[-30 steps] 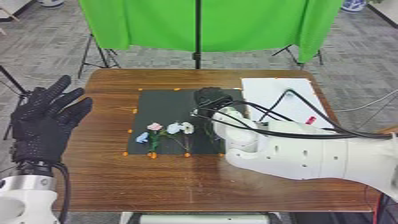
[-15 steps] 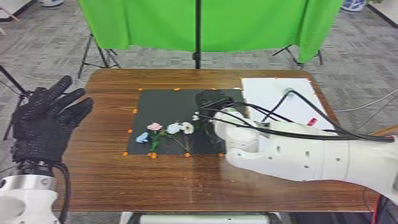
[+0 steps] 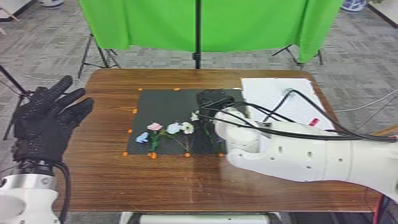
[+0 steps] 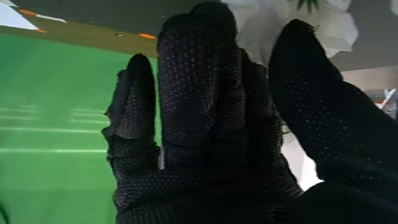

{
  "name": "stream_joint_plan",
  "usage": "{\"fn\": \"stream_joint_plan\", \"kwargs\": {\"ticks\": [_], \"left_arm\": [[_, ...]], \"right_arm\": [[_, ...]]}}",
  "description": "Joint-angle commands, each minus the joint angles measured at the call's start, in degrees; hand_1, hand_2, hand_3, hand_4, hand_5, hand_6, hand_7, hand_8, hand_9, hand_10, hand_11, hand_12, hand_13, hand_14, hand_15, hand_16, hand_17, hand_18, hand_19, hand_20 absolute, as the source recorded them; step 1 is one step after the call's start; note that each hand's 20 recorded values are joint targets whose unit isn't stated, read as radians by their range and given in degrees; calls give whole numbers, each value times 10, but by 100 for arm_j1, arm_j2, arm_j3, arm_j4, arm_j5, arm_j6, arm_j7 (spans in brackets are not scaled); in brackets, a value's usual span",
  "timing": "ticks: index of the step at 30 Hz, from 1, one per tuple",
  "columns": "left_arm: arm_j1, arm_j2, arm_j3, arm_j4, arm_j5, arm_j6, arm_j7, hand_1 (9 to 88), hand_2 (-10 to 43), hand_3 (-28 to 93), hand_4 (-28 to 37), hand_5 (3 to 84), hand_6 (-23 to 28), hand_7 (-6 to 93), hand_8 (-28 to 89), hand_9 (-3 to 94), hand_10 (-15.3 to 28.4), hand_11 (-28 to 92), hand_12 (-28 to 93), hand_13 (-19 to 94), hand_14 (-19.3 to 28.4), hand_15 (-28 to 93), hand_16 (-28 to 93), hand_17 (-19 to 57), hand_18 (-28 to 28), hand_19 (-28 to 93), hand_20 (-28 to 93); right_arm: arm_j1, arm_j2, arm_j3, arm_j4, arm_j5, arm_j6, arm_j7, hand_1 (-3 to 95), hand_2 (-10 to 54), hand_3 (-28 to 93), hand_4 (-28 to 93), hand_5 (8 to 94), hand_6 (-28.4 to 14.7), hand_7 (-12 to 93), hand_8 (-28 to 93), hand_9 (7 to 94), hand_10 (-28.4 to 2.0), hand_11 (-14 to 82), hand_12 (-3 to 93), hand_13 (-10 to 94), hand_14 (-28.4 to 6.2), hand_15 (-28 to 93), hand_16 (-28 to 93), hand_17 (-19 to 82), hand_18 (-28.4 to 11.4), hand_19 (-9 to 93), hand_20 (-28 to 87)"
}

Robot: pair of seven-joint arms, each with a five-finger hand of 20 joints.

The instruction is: Arrange flowers

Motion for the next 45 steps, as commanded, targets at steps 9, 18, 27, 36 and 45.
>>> {"fn": "stream_joint_plan", "kwargs": {"ticks": [9, 18, 27, 36, 45], "left_arm": [[-2, 6, 26, 67, 72, -40, -127, 215, 119, 752, -283, 355, 108, 130, -88, 295, 208, 298, 95, 245, 284, 606, -138, -57, 273, 783, -140], [101, 59, 10, 51, 21, 3, 28, 217, 117, 753, -283, 355, 108, 132, -89, 295, 207, 298, 95, 244, 284, 605, -138, -57, 273, 782, -139], [92, 141, 35, 35, 5, 27, 113, 216, 117, 753, -283, 354, 108, 132, -89, 296, 208, 297, 95, 244, 284, 605, -138, -58, 273, 782, -138], [23, 201, 108, 29, -7, 16, 186, 217, 118, 751, -283, 354, 108, 132, -89, 295, 208, 298, 96, 245, 284, 605, -138, -58, 273, 782, -138], [-136, 236, 193, 76, -12, -59, 178, 217, 118, 752, -283, 354, 108, 130, -89, 295, 208, 298, 96, 245, 284, 605, -137, -58, 273, 781, -139]], "right_arm": [[135, 137, 39, -210, -41, -187, 105, 424, -95, 786, -283, 638, 3, 171, -131, 751, -100, 239, 196, 733, -54, 644, 147, 335, -190, 925, 168], [326, 263, 3, -359, -76, -84, 110, 427, -95, 783, -283, 637, 2, 170, -129, 746, -102, 245, 184, 732, -55, 647, 144, 332, -193, 925, 172], [903, 648, -188, -177, 45, 268, 86, 427, -95, 789, -283, 638, 1, 168, -129, 738, -106, 240, 182, 732, -57, 648, 143, 334, -193, 926, 171], [1198, 1350, 34, 487, 834, 189, -228, 326, -91, 818, -277, 524, -23, 143, -123, 551, -153, 149, 135, 638, -89, 666, 122, 288, -196, 886, 156], [955, 1702, 433, 1082, 1383, -393, -394, 265, -74, 834, -271, 403, -29, 112, -109, 415, -160, 74, 133, 599, -107, 694, 103, 277, -201, 883, 149]]}}
